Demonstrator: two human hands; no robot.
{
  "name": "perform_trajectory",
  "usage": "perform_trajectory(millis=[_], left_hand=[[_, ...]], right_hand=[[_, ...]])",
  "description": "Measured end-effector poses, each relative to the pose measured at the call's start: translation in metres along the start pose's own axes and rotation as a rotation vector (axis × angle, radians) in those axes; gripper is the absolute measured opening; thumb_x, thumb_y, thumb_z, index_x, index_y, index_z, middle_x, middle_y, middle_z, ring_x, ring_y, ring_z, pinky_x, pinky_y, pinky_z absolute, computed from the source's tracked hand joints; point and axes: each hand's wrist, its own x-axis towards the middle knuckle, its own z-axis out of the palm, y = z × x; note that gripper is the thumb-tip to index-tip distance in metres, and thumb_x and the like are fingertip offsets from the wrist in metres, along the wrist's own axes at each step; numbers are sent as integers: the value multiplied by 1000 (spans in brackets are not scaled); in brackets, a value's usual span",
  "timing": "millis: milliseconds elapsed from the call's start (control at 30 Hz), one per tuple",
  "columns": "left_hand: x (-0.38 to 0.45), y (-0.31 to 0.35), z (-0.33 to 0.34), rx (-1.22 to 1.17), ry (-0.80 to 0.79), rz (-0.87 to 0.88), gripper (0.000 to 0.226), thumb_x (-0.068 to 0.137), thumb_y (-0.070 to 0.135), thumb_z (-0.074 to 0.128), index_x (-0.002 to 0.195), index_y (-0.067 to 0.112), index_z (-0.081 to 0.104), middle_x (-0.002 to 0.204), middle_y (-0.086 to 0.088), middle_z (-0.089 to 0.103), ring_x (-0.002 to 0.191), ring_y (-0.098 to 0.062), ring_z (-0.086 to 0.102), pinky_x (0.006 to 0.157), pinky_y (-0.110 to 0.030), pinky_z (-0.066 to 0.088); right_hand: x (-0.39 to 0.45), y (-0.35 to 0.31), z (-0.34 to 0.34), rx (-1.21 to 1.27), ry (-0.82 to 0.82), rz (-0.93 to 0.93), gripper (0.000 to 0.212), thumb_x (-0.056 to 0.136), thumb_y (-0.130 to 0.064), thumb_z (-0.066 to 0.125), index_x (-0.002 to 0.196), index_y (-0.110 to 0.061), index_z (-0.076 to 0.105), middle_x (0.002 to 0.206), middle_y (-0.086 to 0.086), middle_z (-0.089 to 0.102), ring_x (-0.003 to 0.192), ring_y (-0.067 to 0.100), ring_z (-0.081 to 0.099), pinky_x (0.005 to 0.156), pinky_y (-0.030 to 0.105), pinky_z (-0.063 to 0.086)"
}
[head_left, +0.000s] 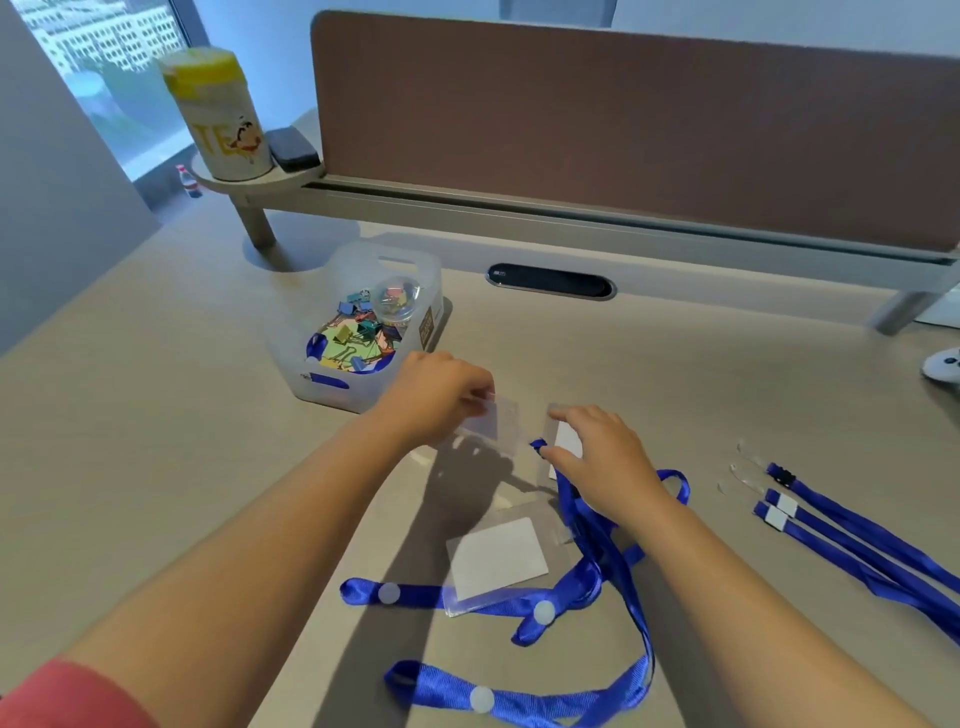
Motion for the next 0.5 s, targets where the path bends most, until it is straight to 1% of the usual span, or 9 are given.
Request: perform_trajectory(millis=[67,100,167,233,267,333,400,433,500], left_hand=[[-1,4,-6,-65,36,4,19,88,19,52,103,12,61,110,-6,66,106,-23,51,94,-36,34],[-2,6,-8,-120,51,-2,19,87,17,53,103,10,61,109,-8,66,105,-24,52,94,-36,36],[-3,7,-10,-249,75,-27,18,85,13,56,100,6,63,107,-11,67,102,-24,56,92,-35,40],[-3,6,-12,-362,102,-50,17,83,13,58,97,4,63,102,-12,66,98,-24,57,88,-34,43],[-3,6,-13,-413,115,-59,16,82,13,60,95,3,63,97,-10,65,95,-22,56,85,-33,43],[-3,7,-17,-507,135,-61,12,80,12,62,87,3,62,79,-2,58,81,-16,52,73,-21,43],[-4,10,-21,-557,163,-57,7,78,12,64,77,9,58,64,6,48,64,-10,45,54,-5,39],[-4,12,-23,-578,181,-51,7,78,12,64,75,10,57,62,8,46,61,-8,43,51,-5,39],[-3,16,-24,-615,228,-33,7,79,13,63,82,7,62,69,5,51,68,-11,47,56,-8,38]], right_hand=[[1,-4,-4,37,-24,-6,35,93,-26,47,124,-14,55,133,2,55,114,19,50,96,29,37],[1,-6,-5,79,-24,5,31,93,-25,46,118,-11,59,125,4,61,100,19,53,86,27,38],[1,-7,-8,163,6,18,26,93,-21,46,107,-6,62,102,7,67,85,20,57,71,24,38],[2,-9,-13,216,73,4,23,93,-19,47,99,-2,61,75,0,60,70,15,54,61,24,38],[2,-11,-16,242,115,-3,22,92,-18,47,96,-1,61,69,-2,54,67,16,52,61,25,38],[4,-16,-23,322,194,-27,16,91,-16,48,89,-4,59,70,-1,53,75,25,56,69,35,45],[5,-22,-30,392,269,-62,11,91,-15,50,84,-8,55,69,-2,51,76,26,55,73,41,49],[6,-25,-34,393,301,-80,10,91,-15,50,86,-9,55,69,-3,50,72,22,53,70,37,48],[8,-30,-40,367,350,-109,11,91,-16,50,90,-7,55,70,-4,48,64,11,46,60,22,40]])
